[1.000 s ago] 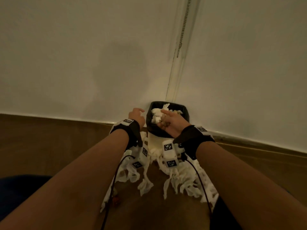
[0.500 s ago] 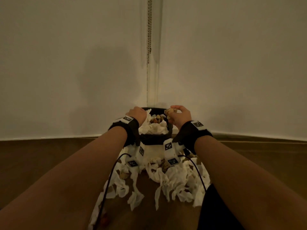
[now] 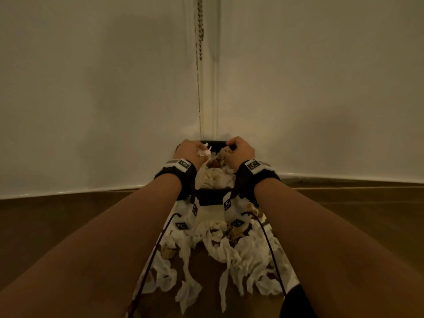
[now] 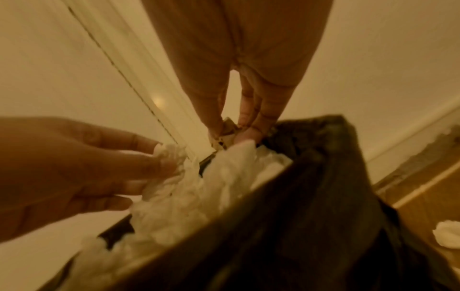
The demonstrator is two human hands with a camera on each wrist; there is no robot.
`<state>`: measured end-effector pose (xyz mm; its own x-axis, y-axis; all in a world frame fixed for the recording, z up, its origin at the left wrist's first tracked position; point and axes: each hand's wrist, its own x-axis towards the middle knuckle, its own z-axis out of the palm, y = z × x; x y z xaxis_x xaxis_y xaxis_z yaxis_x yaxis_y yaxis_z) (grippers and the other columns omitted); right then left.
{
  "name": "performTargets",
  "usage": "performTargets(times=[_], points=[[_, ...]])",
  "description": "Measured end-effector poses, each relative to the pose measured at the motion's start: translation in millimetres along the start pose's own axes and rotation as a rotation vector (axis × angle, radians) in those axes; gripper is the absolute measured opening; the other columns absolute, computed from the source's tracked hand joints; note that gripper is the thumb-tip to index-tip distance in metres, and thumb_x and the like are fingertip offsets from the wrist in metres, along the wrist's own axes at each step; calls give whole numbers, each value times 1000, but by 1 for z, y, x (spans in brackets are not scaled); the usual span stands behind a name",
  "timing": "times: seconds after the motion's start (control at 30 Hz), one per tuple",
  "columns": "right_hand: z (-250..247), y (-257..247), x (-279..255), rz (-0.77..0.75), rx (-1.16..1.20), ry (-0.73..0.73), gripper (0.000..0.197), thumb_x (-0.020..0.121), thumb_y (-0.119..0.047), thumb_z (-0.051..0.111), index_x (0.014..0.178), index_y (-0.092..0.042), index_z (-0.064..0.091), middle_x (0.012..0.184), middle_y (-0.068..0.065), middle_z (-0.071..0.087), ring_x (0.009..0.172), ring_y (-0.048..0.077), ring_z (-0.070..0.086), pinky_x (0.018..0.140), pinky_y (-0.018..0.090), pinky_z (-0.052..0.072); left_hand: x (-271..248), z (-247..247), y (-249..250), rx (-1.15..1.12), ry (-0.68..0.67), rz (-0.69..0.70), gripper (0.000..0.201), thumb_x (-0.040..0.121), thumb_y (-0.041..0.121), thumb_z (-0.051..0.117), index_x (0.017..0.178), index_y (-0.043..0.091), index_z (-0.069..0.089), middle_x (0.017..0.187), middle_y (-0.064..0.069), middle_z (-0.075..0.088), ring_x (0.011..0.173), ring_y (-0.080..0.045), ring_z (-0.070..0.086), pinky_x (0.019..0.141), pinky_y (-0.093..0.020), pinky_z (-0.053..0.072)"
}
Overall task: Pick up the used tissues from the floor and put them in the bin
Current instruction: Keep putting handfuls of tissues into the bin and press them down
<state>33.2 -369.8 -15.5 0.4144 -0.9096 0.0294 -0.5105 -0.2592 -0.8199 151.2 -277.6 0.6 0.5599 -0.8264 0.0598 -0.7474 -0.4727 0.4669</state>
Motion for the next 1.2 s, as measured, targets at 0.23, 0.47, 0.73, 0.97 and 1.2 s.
performTargets(times=[0.23,0.47,0.73,0.97,1.2], points=[[27,3,18,-125,-471,-145,22,95,-19,48,108,-11,63,123,15,55,110,28,53,91,31,44,19,24,-9,197,-169,-59,33,90,33,51,109,10,65,120,-14,58,106,-29,55,91,-35,47],[54,5,17,-68,-702,-381,44,97,-23,37,136,-2,43,140,17,40,132,34,32,106,41,33,23,38,0,407,-391,-115,41,97,26,43,133,6,48,138,-15,44,128,-31,41,109,-39,34],[56,-1,6,41,-828,-576,68,95,-45,42,149,-10,19,154,17,21,141,34,22,114,48,24,2,27,0,349,-387,-56,39,100,21,36,133,3,45,136,-15,49,124,-29,46,103,-35,37],[26,-29,-28,-82,-631,-209,38,98,-26,32,125,-7,51,131,17,43,119,36,45,97,44,42,-22,-19,-29,10,14,-26,31,97,24,35,121,24,54,125,-6,54,110,-27,53,96,-43,41],[27,-75,-80,-296,-438,-71,34,98,-27,36,107,-6,62,105,13,63,99,30,58,79,35,47,-77,-44,-76,-51,87,-227,28,95,22,36,86,24,63,110,-2,66,99,-27,59,93,-43,44]])
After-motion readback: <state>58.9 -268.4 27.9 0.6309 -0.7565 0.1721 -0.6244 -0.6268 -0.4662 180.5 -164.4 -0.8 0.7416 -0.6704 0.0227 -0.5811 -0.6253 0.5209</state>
